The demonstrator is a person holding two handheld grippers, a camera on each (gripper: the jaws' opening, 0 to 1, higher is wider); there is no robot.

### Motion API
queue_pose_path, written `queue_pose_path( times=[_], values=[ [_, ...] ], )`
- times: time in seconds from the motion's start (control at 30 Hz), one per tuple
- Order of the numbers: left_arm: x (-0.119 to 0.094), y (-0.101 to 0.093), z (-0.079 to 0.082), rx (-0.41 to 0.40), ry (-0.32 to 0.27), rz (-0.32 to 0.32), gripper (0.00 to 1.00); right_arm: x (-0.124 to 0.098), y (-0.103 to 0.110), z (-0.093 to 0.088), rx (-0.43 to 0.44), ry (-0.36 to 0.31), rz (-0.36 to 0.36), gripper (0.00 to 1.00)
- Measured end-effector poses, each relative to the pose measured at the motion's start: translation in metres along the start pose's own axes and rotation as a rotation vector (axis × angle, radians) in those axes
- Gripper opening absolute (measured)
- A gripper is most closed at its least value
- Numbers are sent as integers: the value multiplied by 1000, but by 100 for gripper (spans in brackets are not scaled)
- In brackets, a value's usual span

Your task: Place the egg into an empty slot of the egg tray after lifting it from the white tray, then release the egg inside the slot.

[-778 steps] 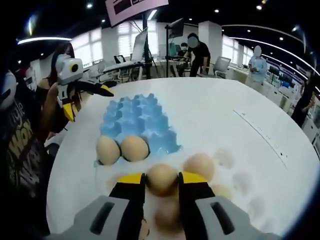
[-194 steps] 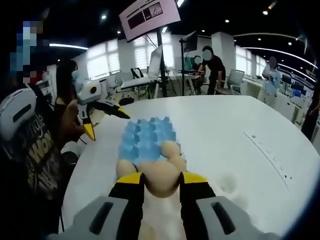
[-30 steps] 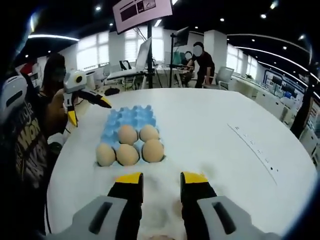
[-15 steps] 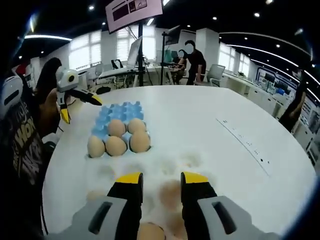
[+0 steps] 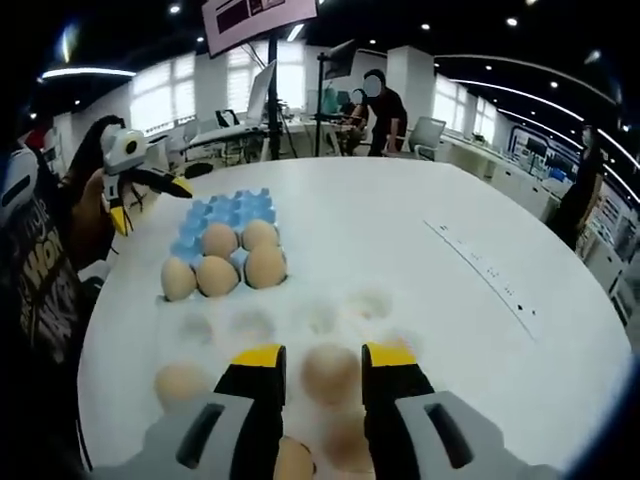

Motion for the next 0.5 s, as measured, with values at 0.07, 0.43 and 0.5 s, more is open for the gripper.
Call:
queue_pose_path(
  times=[0.07,0.43,0.5],
  values=[
    [0,1,1,-1,-2,2,86,1,-1,-1,1,19,-11,30],
    [3,1,1,2,0,-5,86,6,-2,-7,16,93,-3,28],
    [4,0,0,4,4,-7,86,7,-3,-7,29,93,4,28]
  ],
)
Point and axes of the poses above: the point that each gripper's makers call its tool centre point, and the gripper's own axes: x roughly forward along the fingers, y roughly to its left, z roughly out of its top, the point moved 5 cm from there along -x, roughly backward along the fingers, and after that the axes turned 15 degrees about z, right-handed, at the moved point
